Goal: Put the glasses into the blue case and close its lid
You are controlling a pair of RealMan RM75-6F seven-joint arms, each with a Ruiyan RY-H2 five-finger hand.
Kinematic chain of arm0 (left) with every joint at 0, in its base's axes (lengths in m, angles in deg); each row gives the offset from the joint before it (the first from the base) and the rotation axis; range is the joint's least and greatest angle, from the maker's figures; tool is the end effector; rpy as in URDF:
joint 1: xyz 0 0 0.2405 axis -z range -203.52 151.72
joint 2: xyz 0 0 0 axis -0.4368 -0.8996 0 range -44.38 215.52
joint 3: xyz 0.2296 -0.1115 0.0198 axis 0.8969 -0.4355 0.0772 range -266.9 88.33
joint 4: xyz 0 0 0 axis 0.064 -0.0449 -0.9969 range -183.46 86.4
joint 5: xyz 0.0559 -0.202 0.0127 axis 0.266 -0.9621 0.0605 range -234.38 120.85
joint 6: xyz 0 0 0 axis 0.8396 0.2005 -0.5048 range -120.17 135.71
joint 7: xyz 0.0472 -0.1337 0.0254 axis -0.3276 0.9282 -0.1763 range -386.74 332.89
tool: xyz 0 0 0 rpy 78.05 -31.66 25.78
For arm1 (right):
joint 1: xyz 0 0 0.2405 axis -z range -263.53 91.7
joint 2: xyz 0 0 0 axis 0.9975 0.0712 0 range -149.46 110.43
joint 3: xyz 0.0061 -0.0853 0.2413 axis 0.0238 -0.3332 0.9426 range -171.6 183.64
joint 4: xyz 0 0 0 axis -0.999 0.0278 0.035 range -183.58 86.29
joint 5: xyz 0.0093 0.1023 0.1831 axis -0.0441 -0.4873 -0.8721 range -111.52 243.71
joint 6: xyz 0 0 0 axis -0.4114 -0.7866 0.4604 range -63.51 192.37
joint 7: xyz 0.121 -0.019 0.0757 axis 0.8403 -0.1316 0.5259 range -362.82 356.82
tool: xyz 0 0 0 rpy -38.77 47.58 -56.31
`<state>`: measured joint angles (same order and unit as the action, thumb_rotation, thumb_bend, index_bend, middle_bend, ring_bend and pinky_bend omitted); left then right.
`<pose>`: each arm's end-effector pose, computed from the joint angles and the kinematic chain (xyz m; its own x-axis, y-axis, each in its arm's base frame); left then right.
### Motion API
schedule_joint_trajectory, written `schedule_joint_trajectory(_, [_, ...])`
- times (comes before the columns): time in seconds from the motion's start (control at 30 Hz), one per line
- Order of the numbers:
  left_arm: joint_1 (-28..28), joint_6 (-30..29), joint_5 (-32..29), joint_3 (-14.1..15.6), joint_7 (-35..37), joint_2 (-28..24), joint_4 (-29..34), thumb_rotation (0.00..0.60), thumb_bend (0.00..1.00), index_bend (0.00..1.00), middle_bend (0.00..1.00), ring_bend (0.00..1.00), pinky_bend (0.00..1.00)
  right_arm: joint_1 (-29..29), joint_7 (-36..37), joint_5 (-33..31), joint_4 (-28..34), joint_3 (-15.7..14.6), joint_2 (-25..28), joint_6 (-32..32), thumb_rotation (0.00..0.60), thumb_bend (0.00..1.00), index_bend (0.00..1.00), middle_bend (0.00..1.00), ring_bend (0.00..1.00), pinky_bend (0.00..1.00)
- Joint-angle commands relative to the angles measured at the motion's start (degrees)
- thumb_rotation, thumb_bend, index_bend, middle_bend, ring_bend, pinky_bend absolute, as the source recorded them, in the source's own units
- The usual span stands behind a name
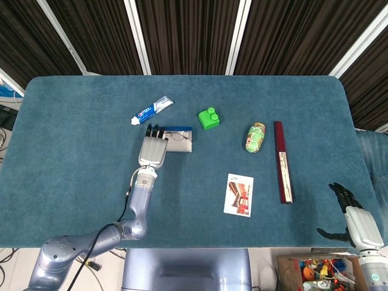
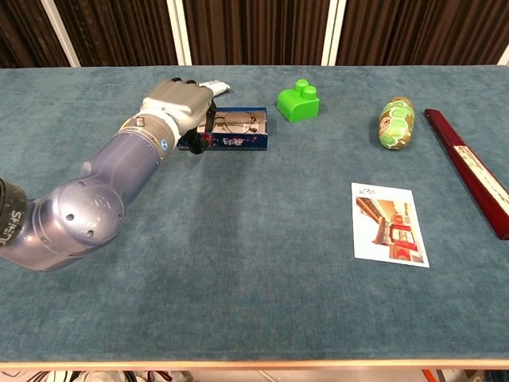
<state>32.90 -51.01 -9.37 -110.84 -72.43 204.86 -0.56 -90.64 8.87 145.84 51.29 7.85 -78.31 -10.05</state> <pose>-0.0805 0.4061 -0.1054 0.6600 0.0741 0.7476 0.7459 -0.1834 -0.6403 -0.3168 -0.1710 0.1544 0.1289 -0.1827 0.9747 -0.9784 0.1367 0.1551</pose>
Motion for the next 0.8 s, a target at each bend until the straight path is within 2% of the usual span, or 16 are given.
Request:
schedule_joint_trajectory(0.03, [-0.1,-0.2,0.1,-0.1,0.0,0.1,0.0,0.6,0.38,0.53,0.15,0.03,0.05,0.0,0.0,0.0,0.0,0.0,0.0,0.1,0.6,0.13,0.02,0.0,0.03,0.18])
schedule_joint_trajectory(0.43, [-0.3,-0.6,0.5,-0.4,-0.5,0.2,-0.3,0.6,0.39,0.56,0.17,0.03,0.05,-0.1,0.0,-0.2,0.1,0.0,0.2,0.3,0.6,0.13,0.02,0.0,0.03,0.18])
schedule_joint_trajectory(0.6, [-0.7,-0.6,0.4,-0.4,-0.6,0.0,0.1,0.6,0.45,0.56,0.17,0.03,0.05,-0.1,0.1,-0.2,0.2,0.0,0.2,0.3,0.6,0.13,0.02,0.0,0.03,0.18])
schedule_joint_trajectory(0.8, [-2.6,-1.7,0.8,0.4,-0.9,-1.9,4.0,0.6,0.46,0.56,0.17,0.03,0.05,-0.1,0.4,-0.2,0.3,-0.1,0.4,0.5,0.6,0.13,0.02,0.0,0.03,0.18])
